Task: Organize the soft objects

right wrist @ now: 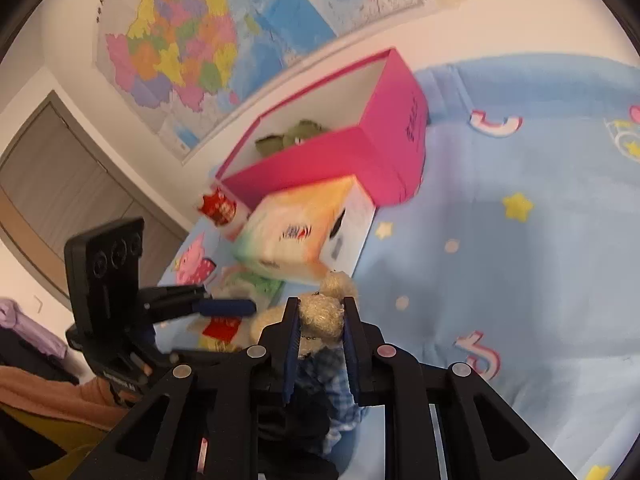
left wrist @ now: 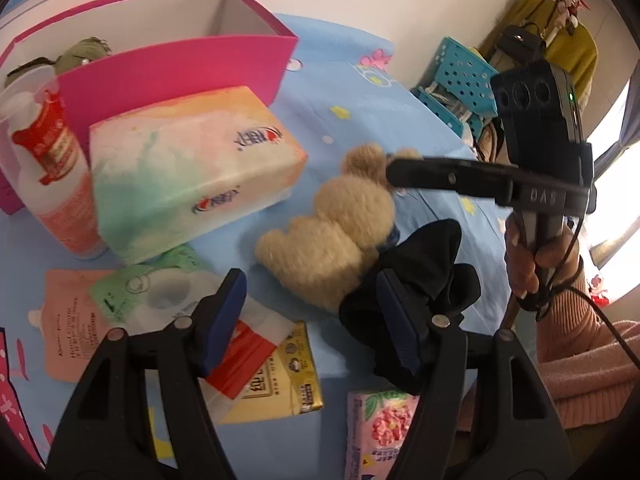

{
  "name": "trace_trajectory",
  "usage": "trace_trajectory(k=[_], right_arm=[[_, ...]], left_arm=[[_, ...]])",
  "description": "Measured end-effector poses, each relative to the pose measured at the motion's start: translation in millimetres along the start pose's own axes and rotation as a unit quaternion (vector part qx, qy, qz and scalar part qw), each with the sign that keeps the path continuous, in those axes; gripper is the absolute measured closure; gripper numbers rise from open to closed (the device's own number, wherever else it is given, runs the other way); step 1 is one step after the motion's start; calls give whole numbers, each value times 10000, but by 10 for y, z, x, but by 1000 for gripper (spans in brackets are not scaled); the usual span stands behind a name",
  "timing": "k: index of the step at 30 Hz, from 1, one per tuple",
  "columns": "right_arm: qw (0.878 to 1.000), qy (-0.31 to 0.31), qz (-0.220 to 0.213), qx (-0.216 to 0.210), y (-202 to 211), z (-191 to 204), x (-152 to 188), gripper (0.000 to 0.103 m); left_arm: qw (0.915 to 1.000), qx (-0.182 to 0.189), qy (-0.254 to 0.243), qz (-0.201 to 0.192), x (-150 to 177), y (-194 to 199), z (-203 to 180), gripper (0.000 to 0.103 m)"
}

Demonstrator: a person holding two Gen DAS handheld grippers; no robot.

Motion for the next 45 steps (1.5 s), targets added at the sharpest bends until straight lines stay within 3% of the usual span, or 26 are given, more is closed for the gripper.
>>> trace_trajectory(k=[5,7,8,12,22,28,36,45], right_arm=[[9999,-93,-8,38,-9,-92,-24,84],[9999,-118,27,59,-27,-128,-12,84],[9999,-141,31,42,-31,-142,-7,84],[9998,-193,19,14,-30,-199,-14,84],[10000,-50,38,-61,-42,-123,-26,84],[9997,219,-97,-93,57,36,-126,84],[9962,728,-458,-105,248,276,-486,84],[9903,1137,-782,-181,130,489,-1113,84]], left_arm=[[9997,109,-15,199,12,-93,-59,34],[9995,173,-10,264,-8,-123,-80,40],[9991,269,21,335,-14,-145,-88,48],[9985,315,177,422,-43,-180,-59,53],[9981,303,331,423,-98,-205,-120,53],[9989,301,330,117,-165,31,-143,54],[9982,147,133,-573,-448,507,-186,54],[9922,-595,17,-1096,-1094,787,57,54]])
Point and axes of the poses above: each gripper's, at about its wrist camera, not at the fingertips, and y roughly against the way its jaws point, z to its left, x to its underside, the point moved 6 cm from there along -y, roughly the way its jaws point, and after that the axes turned 3 degrees about y, right-handed, at the moved point
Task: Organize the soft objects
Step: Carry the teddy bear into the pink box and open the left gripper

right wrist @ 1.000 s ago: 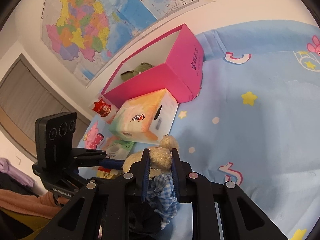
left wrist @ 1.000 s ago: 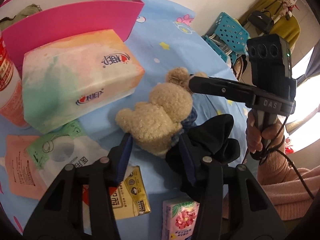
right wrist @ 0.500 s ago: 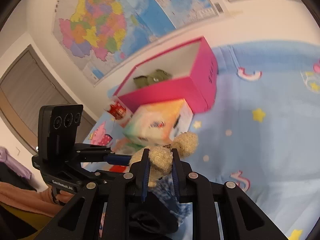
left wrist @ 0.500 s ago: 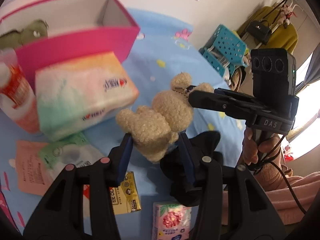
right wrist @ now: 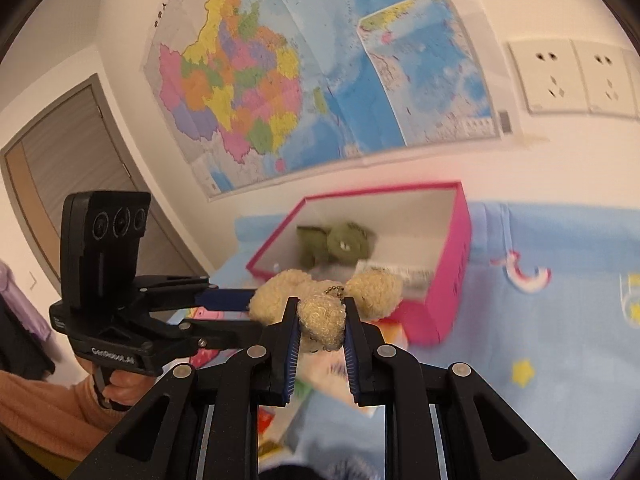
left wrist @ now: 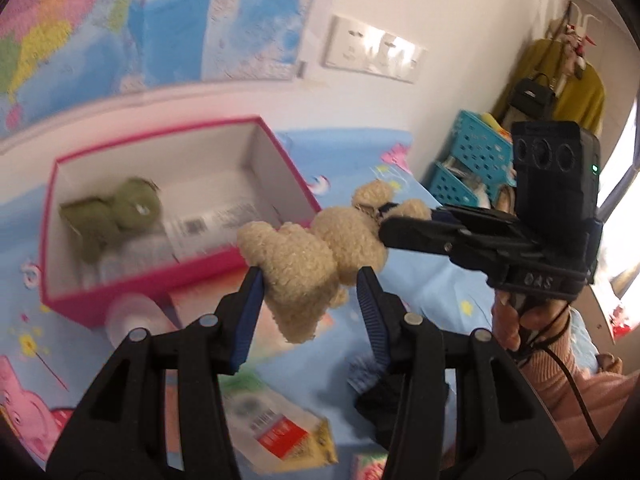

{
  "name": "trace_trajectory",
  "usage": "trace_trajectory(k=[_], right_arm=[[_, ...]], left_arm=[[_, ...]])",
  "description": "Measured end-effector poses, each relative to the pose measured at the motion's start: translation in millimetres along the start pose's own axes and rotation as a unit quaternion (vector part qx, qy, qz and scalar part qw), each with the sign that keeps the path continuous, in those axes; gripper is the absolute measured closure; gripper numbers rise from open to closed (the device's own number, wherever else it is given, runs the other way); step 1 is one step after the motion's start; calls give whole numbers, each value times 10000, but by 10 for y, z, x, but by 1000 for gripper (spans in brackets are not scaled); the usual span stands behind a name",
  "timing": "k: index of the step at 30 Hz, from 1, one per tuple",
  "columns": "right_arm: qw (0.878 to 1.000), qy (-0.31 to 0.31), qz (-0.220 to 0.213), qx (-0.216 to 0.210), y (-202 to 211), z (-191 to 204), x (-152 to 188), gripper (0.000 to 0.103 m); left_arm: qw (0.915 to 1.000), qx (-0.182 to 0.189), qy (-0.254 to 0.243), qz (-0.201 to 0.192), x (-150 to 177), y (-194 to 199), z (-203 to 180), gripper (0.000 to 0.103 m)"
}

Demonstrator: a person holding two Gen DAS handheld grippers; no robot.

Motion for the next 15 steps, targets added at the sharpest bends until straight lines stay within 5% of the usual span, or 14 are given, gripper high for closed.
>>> trace_trajectory(k=[15], right_arm=[[9993,87,265,265,-664,-276,-398,84]], left_arm=[[9983,-493,289,97,-587,-354,562,54]])
Point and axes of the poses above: each gripper's, at about its wrist camera, not at the fingertips, and y roughly against the way its jaws point, z to its left, x to its underside, the point moved 6 cm from there along -y, roughly the way its jaws point, and after that the axes turned 3 degrees about y, right-handed, at the moved point
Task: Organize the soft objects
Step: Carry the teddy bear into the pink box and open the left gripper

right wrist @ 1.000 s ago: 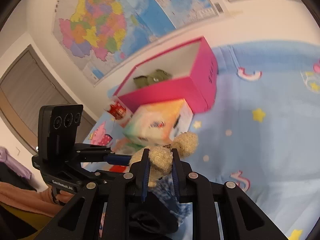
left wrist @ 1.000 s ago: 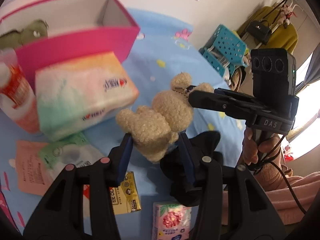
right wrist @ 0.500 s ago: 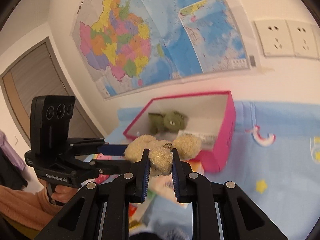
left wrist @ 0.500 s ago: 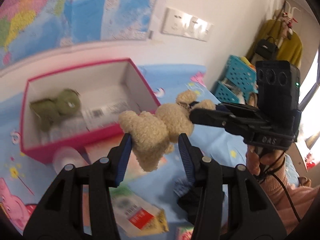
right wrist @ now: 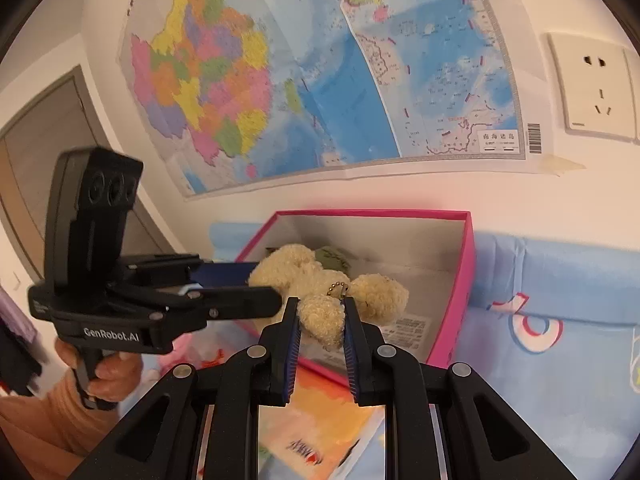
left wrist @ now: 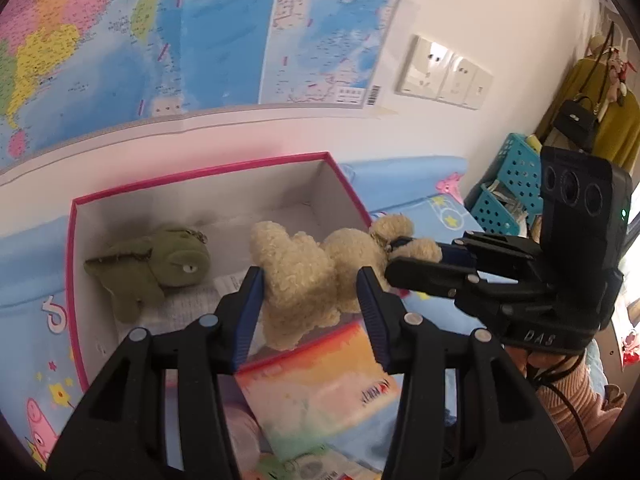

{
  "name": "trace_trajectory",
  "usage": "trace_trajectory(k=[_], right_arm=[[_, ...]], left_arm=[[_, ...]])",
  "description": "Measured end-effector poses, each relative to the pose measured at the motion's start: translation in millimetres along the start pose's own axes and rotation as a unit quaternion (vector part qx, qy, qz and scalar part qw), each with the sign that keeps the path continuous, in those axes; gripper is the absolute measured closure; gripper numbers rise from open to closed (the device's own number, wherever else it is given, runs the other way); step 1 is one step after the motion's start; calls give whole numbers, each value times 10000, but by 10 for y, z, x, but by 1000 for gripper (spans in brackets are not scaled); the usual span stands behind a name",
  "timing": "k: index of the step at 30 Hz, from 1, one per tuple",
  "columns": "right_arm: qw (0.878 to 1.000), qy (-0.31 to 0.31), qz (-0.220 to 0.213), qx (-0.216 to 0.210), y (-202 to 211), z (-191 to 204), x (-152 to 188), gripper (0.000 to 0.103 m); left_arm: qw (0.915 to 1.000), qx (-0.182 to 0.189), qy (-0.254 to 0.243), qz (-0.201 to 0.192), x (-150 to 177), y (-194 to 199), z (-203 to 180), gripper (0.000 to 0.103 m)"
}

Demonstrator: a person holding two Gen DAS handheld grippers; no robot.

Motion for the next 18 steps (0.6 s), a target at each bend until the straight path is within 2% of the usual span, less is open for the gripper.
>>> trace_trajectory(k=[5,9,11,13,18], right_arm=[[9997,18,166,158,-167,-88,-12,84],[9990,33,331,303,-284,-158,24,80],[9981,-15,445,419,-339,-201,60,75],[9972,15,471,584,-347,-214,97,62],[9968,89,265,743,-128,-165,140,56]], left_arm=[[9998,-123,11,174,-47,-175,71,54],[9992,-177,76,357,-15,-317,116,54],[9986,-257,131,434,9,-379,141,53],[9981,-301,189,512,31,-411,151,48],[9984,-453,129,318,106,-281,148,47]])
Point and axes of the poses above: each gripper's, at about its wrist camera, not at the fingertips, and y roughly against the way its jaws point, z to its left, x to its underside, the point moved 6 cm from there along -y, roughly the way its jaws point, and after that the axes turned 3 degrees about y, right-handed, at the moved point
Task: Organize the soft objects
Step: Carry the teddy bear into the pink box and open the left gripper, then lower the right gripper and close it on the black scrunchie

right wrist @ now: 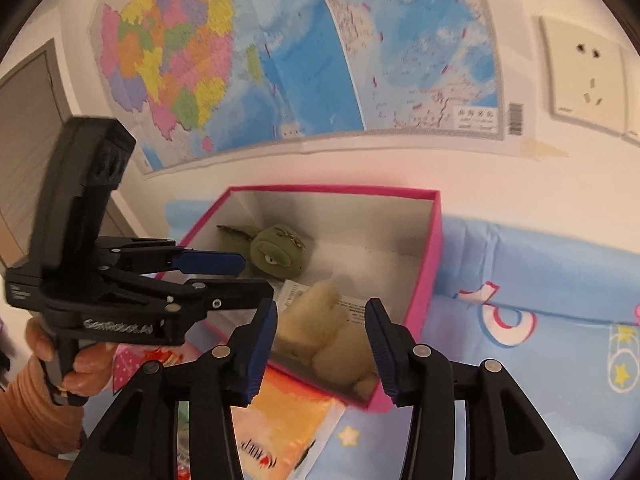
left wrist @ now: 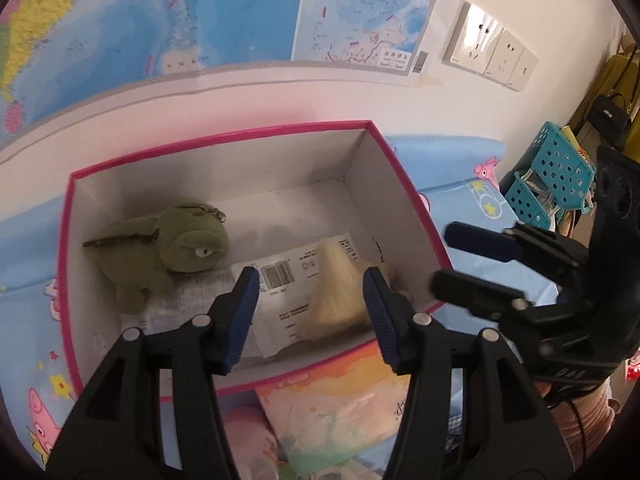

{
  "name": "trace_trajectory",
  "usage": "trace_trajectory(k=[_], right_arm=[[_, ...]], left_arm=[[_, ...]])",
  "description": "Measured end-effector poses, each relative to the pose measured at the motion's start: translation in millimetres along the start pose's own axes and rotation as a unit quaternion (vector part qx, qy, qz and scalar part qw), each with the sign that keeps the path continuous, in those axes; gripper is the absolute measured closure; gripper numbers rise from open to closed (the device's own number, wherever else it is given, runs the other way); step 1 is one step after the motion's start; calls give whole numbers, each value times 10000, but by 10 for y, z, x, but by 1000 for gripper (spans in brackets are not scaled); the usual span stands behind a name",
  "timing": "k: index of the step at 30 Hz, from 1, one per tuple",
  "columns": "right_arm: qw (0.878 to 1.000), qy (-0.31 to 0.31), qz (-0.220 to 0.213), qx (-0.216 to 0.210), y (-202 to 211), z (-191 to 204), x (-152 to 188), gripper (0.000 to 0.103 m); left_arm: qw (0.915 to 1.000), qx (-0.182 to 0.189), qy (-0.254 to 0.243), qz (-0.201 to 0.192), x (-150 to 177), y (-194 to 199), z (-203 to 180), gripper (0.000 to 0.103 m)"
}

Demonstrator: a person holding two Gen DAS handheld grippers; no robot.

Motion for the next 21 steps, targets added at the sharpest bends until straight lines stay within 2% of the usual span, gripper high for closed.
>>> trace_trajectory(k=[5,9,12,18,21], right_arm=[[9997,34,-126,-185,374,74,161,47],[9989,41,-106,-464,636,186,396,40],[9979,-11,18,-647,790,248,646,37],[9961,-157,535,-688,912,319,1240,36],[9937,-296,751,-777,901,355,1464,33]], left_arm=[[9987,5,-284,-420,176,333,-96,47],[9953,256,-616,-705,404,597,-280,40],[9911,530,-910,-810,644,737,-453,39],[9863,1031,-1186,-503,1045,677,-705,39],[9853,1261,-1114,-278,1260,584,-775,39]])
Point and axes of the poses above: each gripper's, at about its wrist camera, not at the fingertips, and y roughly against the way its jaws point, z to its left, x to its underside, the point moved 6 cm from there along -y, roughly the way its jaws point, and after that the axes turned 3 degrees about y, right-handed, at the moved point
